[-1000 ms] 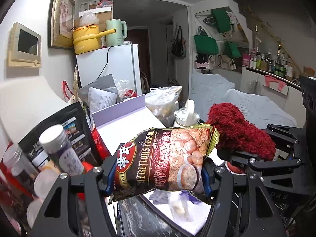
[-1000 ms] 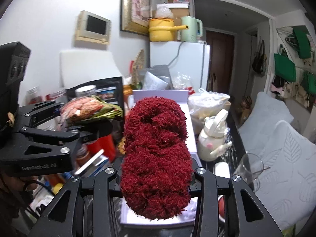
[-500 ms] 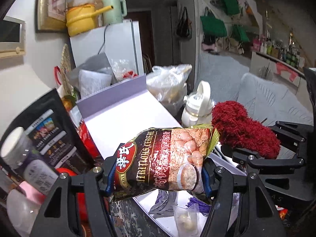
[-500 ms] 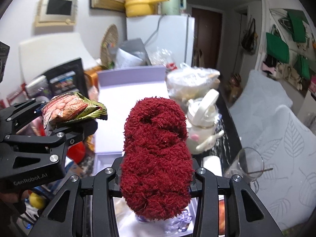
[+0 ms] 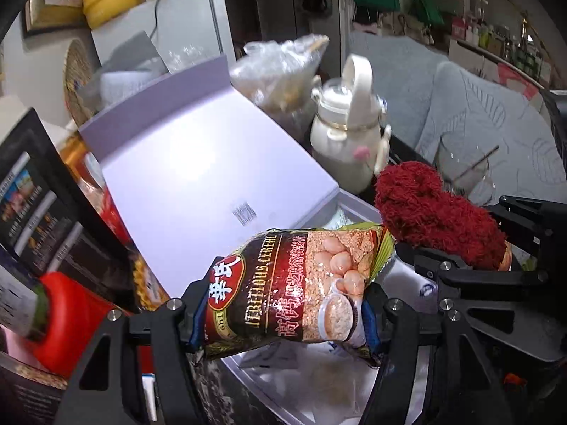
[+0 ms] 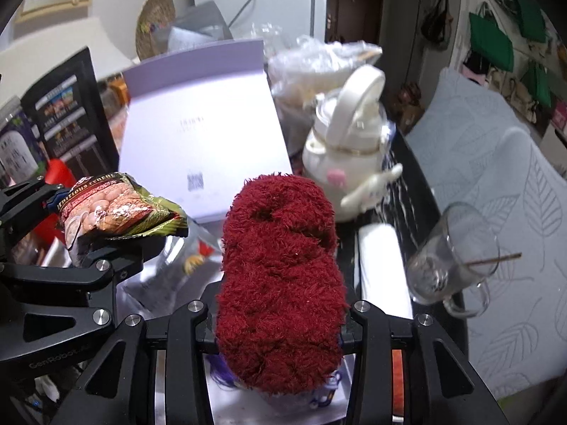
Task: Organize soft objects
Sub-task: 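Lower the cereal packet into the box and open the left gripper while the right lowers the scrunchie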
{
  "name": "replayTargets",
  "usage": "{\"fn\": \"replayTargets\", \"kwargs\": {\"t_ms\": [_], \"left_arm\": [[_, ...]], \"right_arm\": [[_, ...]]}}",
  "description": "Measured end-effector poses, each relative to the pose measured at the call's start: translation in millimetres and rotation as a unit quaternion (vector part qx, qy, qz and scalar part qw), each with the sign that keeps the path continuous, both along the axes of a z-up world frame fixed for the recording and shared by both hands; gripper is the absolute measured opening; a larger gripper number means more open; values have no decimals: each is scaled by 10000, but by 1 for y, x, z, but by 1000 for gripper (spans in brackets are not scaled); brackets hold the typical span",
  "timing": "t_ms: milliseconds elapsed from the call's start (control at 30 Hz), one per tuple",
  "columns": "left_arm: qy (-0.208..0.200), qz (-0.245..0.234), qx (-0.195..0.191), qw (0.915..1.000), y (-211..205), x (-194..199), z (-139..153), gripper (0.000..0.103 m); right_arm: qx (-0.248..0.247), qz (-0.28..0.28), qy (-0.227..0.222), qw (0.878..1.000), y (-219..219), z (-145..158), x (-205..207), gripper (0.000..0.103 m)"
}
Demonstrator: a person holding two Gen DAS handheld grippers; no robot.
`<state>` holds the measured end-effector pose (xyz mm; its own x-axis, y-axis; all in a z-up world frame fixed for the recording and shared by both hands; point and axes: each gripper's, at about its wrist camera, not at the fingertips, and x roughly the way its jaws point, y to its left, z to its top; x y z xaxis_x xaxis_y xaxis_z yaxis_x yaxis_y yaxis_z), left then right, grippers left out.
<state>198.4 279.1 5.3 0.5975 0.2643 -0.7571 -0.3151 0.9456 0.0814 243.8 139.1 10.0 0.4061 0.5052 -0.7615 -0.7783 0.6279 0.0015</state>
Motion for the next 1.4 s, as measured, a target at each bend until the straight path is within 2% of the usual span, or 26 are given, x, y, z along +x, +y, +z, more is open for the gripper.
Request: {"fn": "replayTargets", "kwargs": {"t_ms": [333, 533, 767, 967, 1400], "left_arm": [[560, -124, -185, 9982, -16, 0, -31, 64], [721, -107, -351, 9967, -18, -2, -41, 64], [995, -41, -550, 9935, -14, 0, -52, 64], [1369, -53, -798, 9874, -12, 4, -67, 64], [1767, -217, -573, 9824, -22, 15, -76, 65]], "right_arm": [[-320, -60, 242, 9992, -15, -35, -7, 41], [-466, -87, 363, 9982, -23, -52, -12, 41], [-671, -159, 523, 9963, -29, -67, -14, 44], [-706, -164, 591, 9956, -30, -72, -11, 47], [-856, -191, 462, 9951, -27, -76, -11, 50]]}}
